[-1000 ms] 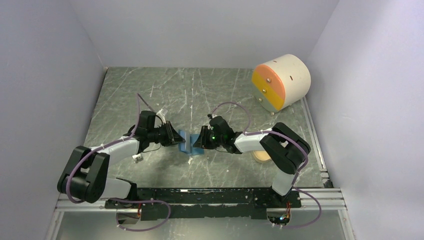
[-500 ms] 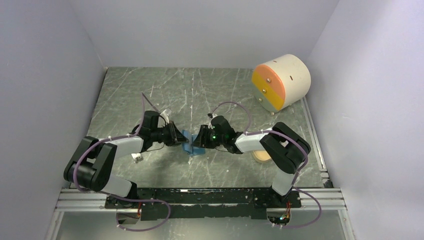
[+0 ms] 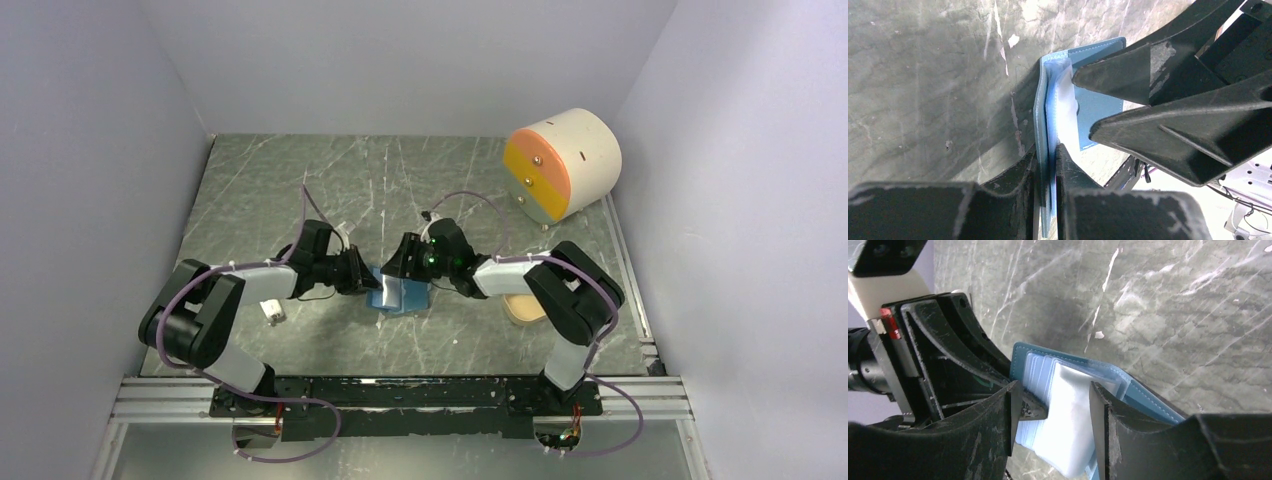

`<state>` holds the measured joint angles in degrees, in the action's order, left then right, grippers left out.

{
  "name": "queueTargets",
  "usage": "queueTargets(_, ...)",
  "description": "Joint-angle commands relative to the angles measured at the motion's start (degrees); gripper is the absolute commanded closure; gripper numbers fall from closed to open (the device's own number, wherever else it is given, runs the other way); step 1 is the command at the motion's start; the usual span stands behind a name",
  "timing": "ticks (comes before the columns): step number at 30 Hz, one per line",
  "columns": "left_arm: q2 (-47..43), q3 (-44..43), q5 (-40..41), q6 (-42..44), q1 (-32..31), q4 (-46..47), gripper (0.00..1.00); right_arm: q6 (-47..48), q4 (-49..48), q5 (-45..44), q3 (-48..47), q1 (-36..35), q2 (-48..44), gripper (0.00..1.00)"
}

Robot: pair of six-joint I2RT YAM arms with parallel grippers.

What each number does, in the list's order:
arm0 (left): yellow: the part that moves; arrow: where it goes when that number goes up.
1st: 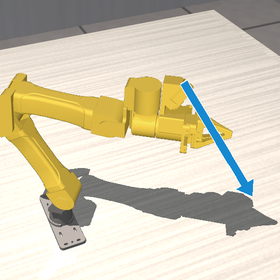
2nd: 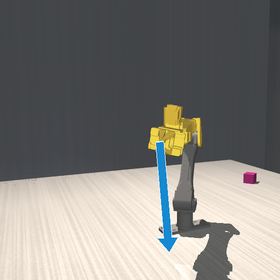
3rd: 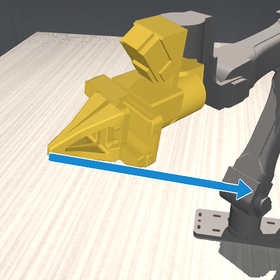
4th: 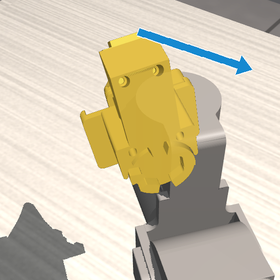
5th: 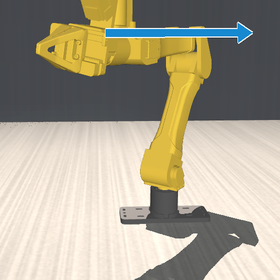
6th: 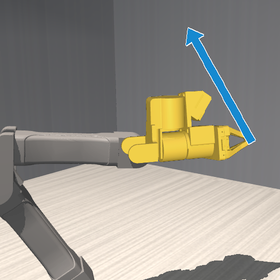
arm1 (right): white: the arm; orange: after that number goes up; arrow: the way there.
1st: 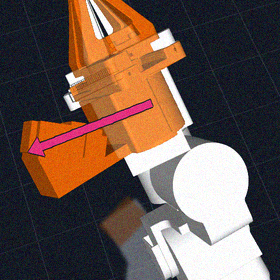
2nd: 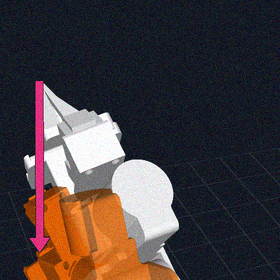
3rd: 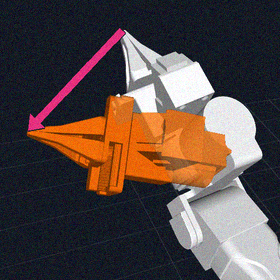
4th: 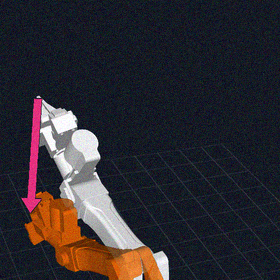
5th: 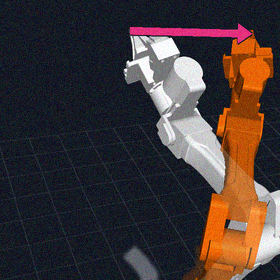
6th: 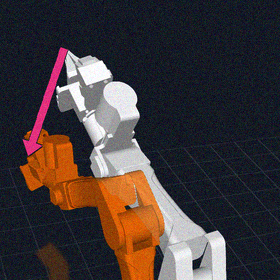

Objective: Put the credit cards into the card holder
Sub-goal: Open the card holder at the center of the board.

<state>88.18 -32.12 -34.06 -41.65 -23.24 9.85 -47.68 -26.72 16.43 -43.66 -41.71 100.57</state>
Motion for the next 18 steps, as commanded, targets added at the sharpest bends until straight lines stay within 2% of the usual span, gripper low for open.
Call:
queueTargets(1,0.6,-1.2,1.9,1.3,-0.9,-1.6,0.91,2.1,6.1,-2.0,-2.9,-0.4,2.2,0.45)
queueTargets(8,-0.8,-0.5,1.5,0.7,-1.5,-1.2,0.91,9.2,17.7,-9.0,-7.1,-1.6,3.1,0.5)
queueTargets(12,-2.5,0.7,1.5,0.6,-1.5,-1.3,0.91,12.0,19.9,-8.1,-8.2,-1.7,4.5,0.5)
queueTargets(18,-5.2,1.7,0.5,-0.1,-1.5,-1.3,0.91,15.2,26.9,-13.4,-9.5,-2.3,3.9,0.49)
